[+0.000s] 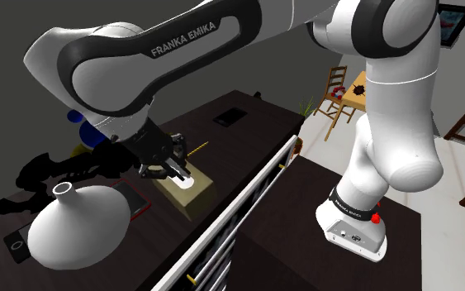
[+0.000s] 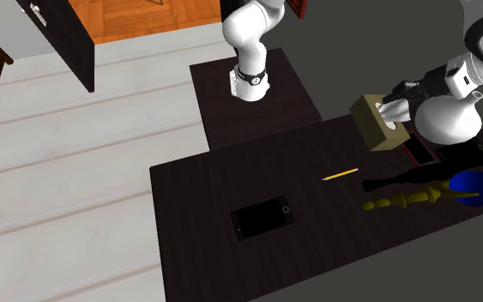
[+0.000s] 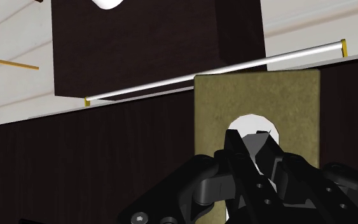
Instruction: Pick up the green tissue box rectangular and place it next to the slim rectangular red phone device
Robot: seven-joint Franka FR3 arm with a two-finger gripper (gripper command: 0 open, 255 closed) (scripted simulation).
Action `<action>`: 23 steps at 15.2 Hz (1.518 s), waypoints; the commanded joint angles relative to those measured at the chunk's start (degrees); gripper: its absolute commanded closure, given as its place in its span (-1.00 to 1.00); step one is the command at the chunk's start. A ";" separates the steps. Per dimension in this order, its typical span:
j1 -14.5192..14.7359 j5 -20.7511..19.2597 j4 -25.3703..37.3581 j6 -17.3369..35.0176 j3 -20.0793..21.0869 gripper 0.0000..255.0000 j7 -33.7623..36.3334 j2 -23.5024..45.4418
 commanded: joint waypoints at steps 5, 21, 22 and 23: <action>0.04 -0.01 -0.19 0.36 0.01 1.00 0.08 0.12; 1.60 -0.68 12.84 -8.30 -0.04 -1.00 0.20 4.56; 1.60 -0.68 12.84 -8.30 -0.04 -1.00 0.20 4.57; 1.60 -0.69 12.84 -8.30 -0.04 -1.00 0.20 4.57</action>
